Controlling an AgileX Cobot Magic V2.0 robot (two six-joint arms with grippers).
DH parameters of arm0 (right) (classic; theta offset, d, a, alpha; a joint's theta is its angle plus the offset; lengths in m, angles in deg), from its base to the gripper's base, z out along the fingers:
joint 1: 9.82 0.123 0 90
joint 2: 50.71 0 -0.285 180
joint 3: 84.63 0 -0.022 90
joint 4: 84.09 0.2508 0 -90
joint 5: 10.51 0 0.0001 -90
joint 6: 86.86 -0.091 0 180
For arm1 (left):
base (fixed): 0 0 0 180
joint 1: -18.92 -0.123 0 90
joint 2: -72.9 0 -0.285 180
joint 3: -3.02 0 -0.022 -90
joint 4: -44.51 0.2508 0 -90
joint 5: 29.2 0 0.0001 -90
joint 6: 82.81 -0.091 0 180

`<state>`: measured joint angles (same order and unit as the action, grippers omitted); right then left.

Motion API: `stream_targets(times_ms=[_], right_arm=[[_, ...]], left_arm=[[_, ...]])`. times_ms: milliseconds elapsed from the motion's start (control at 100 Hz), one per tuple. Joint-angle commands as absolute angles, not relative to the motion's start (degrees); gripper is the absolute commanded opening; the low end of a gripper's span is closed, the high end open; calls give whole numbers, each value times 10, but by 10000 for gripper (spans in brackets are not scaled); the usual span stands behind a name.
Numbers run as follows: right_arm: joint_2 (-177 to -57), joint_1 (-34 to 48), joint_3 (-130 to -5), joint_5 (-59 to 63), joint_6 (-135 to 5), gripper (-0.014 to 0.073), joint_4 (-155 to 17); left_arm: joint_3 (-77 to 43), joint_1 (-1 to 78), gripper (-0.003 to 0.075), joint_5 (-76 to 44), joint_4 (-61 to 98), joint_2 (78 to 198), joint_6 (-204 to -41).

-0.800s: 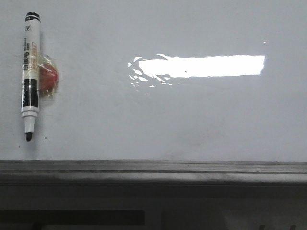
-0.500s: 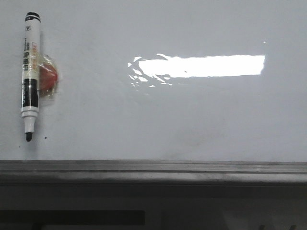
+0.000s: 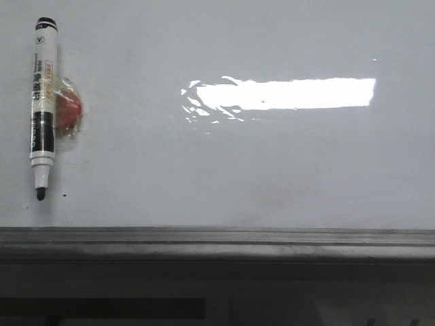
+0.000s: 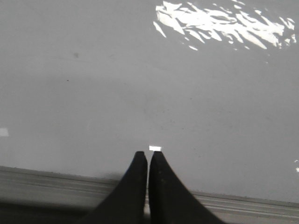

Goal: Write number 6 on whiteboard

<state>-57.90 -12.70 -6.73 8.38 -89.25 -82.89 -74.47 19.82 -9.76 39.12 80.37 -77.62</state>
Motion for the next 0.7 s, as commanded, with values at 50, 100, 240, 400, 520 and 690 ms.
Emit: stream_targets(times_ms=[50, 100, 240, 400, 520, 690], right_arm=[[-568, -132, -51, 73, -887, -66, -832], [-568, -132, -51, 73, -887, -66, -832], [-568, -132, -51, 73, -887, -66, -832], [-568, -132, -51, 73, -887, -66, -832], [-568, -132, -51, 69, -887, -66, -832], [-568, -132, -51, 55, -887, -66, -832]], left_arm=[[-770, 196, -19, -129, 392, 786, -770], [-770, 196, -19, -129, 392, 786, -770], [-770, 196, -19, -129, 394, 786, -770], [-770, 196, -19, -157, 395, 786, -770], [-770, 196, -19, -192, 395, 786, -770], [-770, 196, -19, -236, 395, 786, -770]])
